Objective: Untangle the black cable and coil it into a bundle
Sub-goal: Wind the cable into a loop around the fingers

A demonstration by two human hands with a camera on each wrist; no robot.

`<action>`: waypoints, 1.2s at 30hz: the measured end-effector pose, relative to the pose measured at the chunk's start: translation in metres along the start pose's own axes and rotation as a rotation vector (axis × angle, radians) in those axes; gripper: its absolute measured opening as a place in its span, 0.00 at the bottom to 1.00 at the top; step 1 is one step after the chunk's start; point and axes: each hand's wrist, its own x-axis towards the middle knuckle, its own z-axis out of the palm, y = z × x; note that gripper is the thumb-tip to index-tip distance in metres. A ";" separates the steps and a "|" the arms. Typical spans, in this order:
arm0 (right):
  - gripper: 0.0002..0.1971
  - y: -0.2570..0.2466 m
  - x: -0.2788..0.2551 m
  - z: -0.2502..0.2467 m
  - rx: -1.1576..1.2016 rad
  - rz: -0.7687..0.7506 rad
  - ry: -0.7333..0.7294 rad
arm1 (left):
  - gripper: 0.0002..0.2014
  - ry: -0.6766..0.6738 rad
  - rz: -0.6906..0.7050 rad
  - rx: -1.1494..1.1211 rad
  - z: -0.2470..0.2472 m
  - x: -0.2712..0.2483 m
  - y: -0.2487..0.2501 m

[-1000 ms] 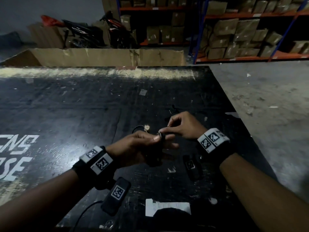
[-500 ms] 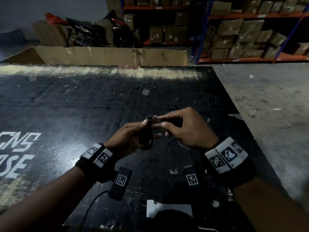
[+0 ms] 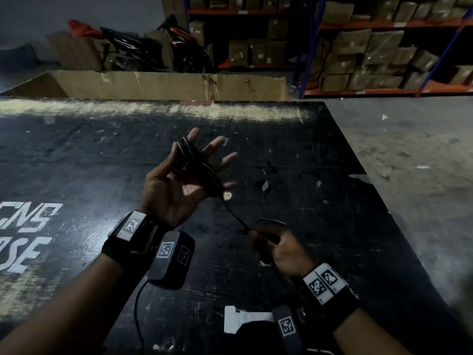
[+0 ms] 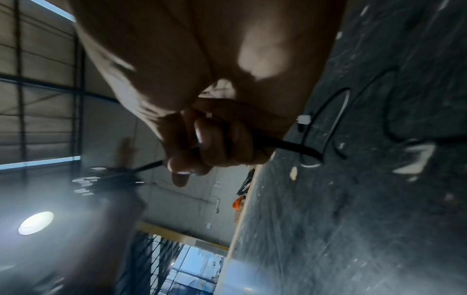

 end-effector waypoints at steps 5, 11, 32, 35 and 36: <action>0.06 -0.005 0.022 -0.026 -0.274 -0.131 0.113 | 0.20 -0.295 -0.319 0.074 0.014 -0.022 -0.027; 0.09 -0.073 0.042 -0.039 -0.779 -0.307 0.063 | 0.33 -0.159 -0.540 0.474 0.000 -0.036 -0.054; 0.17 -0.055 -0.001 0.021 -0.277 -0.303 0.100 | 0.21 0.359 -0.017 0.388 -0.016 0.014 -0.039; 0.17 -0.038 -0.002 0.019 -0.141 -0.223 0.037 | 0.25 0.282 0.006 0.217 -0.007 0.018 -0.034; 0.16 -0.034 -0.003 0.017 -0.110 -0.193 0.026 | 0.24 0.243 0.011 0.175 -0.003 0.018 -0.031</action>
